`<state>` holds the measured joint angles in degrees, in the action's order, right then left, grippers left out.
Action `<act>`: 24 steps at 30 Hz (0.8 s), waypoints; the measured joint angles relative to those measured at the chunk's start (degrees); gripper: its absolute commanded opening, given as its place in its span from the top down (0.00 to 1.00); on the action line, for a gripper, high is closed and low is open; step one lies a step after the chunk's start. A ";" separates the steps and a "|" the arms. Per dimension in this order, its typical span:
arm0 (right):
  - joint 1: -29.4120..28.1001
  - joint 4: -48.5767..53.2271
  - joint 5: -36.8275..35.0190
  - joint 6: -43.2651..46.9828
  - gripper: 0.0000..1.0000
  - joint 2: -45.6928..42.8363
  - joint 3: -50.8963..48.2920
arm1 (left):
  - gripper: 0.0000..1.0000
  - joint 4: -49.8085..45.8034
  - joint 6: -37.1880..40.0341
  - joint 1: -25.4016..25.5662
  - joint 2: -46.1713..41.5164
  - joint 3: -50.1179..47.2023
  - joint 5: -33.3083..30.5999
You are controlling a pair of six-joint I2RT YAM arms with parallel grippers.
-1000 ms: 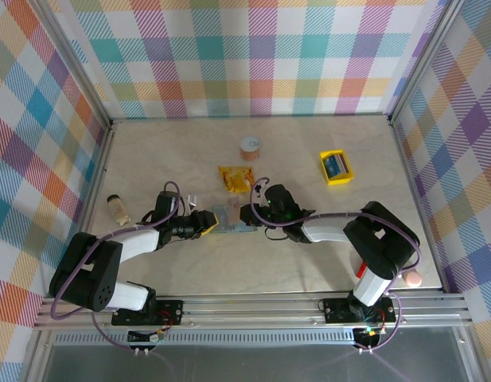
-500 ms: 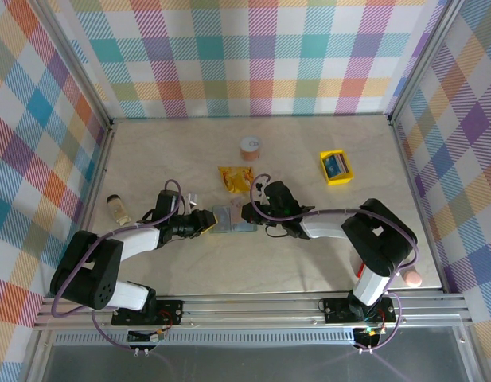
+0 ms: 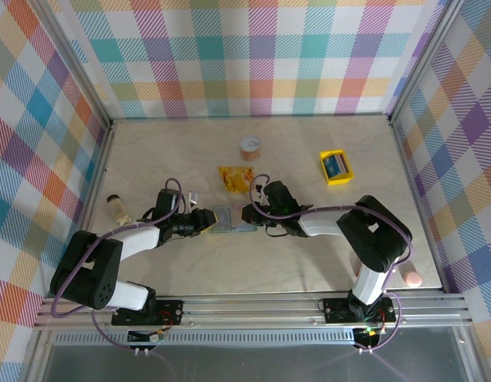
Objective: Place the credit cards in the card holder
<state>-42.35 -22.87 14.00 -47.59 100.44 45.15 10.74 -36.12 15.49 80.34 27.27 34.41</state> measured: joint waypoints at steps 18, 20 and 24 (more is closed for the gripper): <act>0.00 -0.22 0.00 -2.40 1.00 2.19 0.33 | 0.68 0.09 0.68 0.00 2.64 0.02 -0.02; 0.02 -0.37 0.09 -2.78 1.00 2.23 0.33 | 0.68 0.09 0.90 0.00 2.75 0.07 -0.04; 0.07 -0.68 0.15 -3.23 1.00 2.51 0.33 | 0.68 -0.07 1.16 0.00 2.91 0.42 -0.50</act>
<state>-42.28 -23.55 14.15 -50.83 102.96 45.47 10.68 -34.96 15.49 83.24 27.68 33.91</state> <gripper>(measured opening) 0.056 0.324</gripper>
